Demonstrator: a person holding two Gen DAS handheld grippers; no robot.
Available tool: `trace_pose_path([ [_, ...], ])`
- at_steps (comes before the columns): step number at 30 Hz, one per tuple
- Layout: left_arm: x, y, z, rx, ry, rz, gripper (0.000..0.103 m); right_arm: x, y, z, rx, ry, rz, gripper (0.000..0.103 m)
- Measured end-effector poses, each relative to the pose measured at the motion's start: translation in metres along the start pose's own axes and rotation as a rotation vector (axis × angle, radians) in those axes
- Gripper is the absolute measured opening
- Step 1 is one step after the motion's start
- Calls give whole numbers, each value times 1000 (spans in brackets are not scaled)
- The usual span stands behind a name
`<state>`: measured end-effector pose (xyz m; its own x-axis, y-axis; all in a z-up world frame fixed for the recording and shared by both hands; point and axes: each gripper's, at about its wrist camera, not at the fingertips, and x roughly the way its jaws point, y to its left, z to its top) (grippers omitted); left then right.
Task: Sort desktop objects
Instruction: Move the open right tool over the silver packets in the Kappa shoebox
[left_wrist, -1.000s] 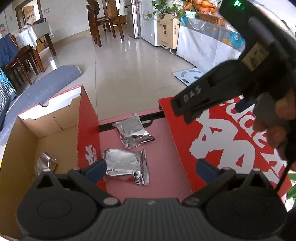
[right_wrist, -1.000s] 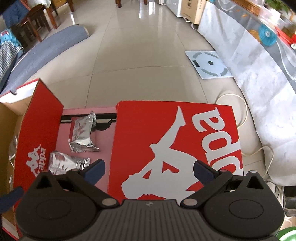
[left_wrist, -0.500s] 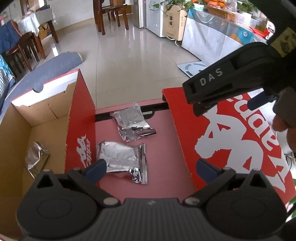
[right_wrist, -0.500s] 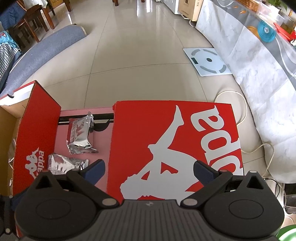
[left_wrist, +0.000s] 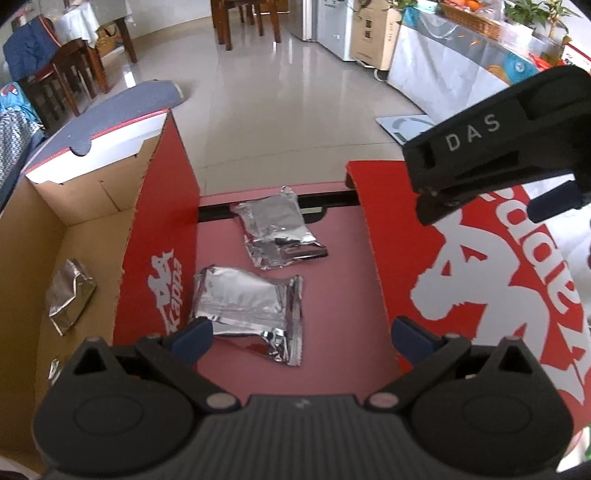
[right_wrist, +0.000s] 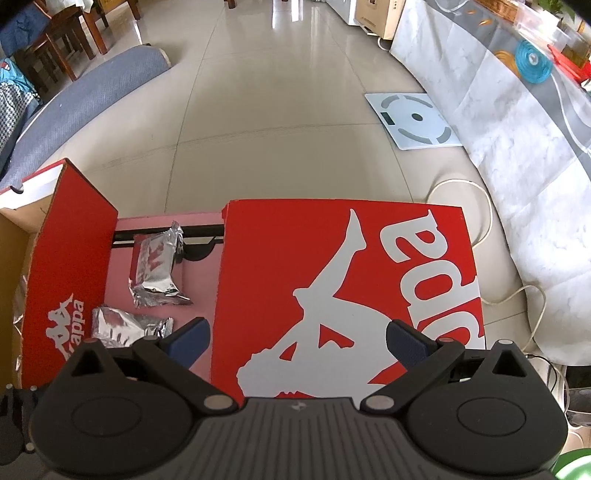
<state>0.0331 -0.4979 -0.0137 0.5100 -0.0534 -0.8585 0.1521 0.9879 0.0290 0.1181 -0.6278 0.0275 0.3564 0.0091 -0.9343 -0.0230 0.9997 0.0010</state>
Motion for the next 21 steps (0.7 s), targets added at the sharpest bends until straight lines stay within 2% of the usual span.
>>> trace_pose_path([
  [4,2,-8,-4,31,-9,25,103,3,0,-2,-10,9,-18,102],
  [11,3,-8,-5,17,-51,-61,103,8,-2,-3,-9,18,-37,102],
  [17,14,7,-1,-97,-31,-79,103,11,-1,-1,-11,27,-50,102],
  [21,17,9,-4,-124,-30,-86,103,12,5,-1,-28,30,-49,102],
])
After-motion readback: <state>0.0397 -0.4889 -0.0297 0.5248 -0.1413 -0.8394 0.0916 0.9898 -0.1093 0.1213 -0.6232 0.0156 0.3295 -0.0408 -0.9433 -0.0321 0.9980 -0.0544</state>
